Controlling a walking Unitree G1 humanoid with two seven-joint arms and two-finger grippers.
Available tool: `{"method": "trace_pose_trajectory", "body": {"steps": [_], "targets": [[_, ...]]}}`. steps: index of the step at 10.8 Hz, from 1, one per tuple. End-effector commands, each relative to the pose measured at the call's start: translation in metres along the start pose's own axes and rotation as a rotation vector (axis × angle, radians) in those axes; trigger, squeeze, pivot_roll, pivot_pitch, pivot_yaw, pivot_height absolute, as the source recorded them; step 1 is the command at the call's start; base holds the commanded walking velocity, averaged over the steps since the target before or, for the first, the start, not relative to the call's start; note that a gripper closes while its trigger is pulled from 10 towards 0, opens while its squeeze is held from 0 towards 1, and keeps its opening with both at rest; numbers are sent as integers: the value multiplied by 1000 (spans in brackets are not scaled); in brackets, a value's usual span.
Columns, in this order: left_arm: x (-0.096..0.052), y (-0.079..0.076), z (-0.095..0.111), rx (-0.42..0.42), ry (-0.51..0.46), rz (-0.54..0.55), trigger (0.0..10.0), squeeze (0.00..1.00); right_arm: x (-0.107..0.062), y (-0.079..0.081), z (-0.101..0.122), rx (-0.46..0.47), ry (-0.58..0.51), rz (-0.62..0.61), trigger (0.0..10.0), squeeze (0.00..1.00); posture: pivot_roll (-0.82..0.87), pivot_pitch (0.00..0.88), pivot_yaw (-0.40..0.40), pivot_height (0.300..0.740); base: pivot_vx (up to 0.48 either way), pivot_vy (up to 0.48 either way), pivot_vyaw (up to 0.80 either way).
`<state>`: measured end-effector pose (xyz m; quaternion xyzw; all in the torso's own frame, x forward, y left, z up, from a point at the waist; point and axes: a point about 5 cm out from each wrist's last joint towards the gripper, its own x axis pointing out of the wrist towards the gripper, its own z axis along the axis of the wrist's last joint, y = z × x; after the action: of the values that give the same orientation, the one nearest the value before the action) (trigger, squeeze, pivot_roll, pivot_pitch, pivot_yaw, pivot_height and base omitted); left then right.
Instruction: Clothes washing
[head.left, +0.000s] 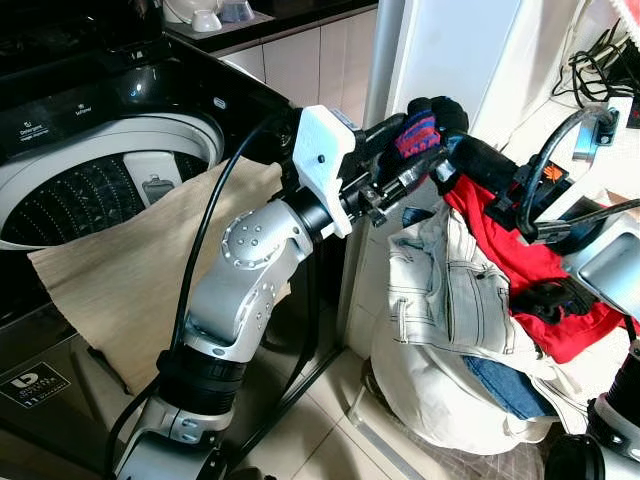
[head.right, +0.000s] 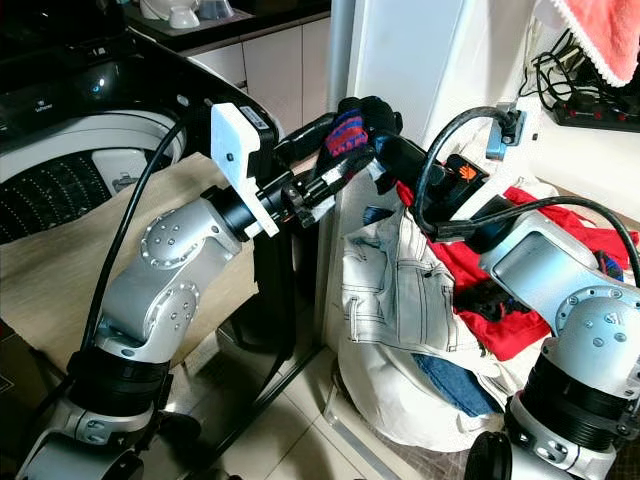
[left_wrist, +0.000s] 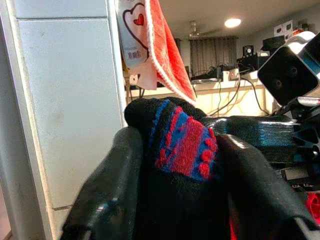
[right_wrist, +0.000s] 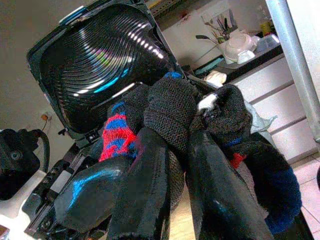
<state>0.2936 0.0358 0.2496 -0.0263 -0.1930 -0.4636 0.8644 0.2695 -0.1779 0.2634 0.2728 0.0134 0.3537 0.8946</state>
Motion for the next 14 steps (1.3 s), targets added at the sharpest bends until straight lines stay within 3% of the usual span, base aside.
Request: {"method": "trace_pose_trajectory", "body": {"steps": [1,8,9,14], "targets": [[-1,2,2,-5,-16,4,0,0,-1,5,2,-19,-9,19,0,0,-99,0,14,740,0,0,0],[-1,4,4,-37,-41,8,0,0,1,7,0,-38,3,24,314,0,-101,0,15,740,0,0,0],[-1,4,5,-39,-43,9,0,0,2,8,0,-52,8,32,10000,1000,-100,0,14,740,0,0,0],[-1,11,4,-27,-35,49,0,0,0,8,-1,-58,6,49,10000,1000,-99,0,17,740,0,0,0]]}}
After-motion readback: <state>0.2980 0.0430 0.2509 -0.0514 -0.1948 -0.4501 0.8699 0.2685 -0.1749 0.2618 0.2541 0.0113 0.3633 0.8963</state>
